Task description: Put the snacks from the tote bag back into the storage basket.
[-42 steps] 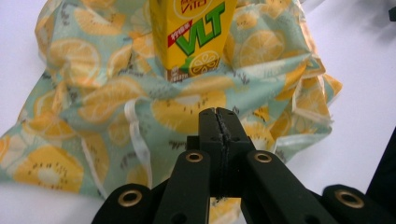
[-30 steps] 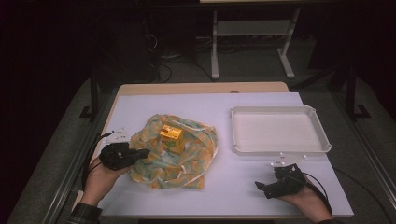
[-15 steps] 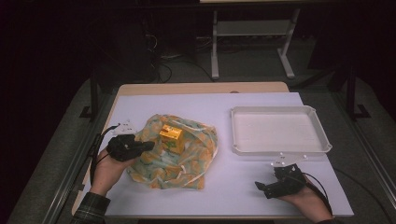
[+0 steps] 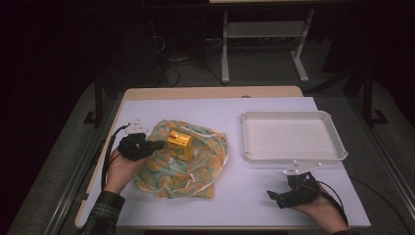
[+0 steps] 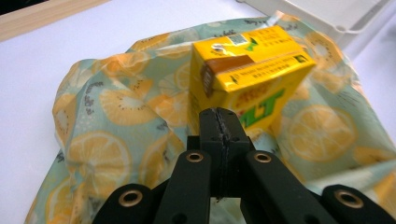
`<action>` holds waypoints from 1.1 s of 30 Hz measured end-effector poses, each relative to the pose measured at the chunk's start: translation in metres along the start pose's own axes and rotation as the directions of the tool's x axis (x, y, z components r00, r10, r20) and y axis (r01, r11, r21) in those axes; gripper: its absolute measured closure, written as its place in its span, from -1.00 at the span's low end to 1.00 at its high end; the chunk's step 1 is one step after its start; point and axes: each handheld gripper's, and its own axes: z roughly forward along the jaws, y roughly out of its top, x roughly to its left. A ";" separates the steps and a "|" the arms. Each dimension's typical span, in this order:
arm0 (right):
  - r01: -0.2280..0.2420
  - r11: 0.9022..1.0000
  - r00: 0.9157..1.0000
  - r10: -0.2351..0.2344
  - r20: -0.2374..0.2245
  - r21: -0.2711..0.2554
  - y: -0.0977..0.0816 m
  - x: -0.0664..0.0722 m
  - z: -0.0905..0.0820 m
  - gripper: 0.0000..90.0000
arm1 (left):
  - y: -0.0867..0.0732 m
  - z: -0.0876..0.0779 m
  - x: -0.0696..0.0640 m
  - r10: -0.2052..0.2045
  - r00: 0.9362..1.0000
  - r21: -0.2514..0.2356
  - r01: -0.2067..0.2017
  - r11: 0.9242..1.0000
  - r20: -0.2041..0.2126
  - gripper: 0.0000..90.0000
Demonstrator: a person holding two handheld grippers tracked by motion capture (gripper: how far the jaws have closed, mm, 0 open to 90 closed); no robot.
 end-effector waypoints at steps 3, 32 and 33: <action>0.000 1.000 1.000 0.000 -0.001 0.000 0.000 0.000 0.000 -0.86 | 0.000 0.006 0.003 -0.004 1.000 0.001 0.004 1.000 -0.009 0.99; 0.007 1.000 1.000 -0.007 -0.004 0.001 0.000 -0.001 0.000 -0.86 | 0.000 0.014 -0.001 0.032 0.999 0.033 -0.032 0.999 0.029 0.99; 0.007 1.000 1.000 -0.007 -0.004 0.001 0.000 -0.001 0.000 -0.86 | 0.000 0.014 -0.001 0.032 0.999 0.033 -0.032 0.999 0.029 0.99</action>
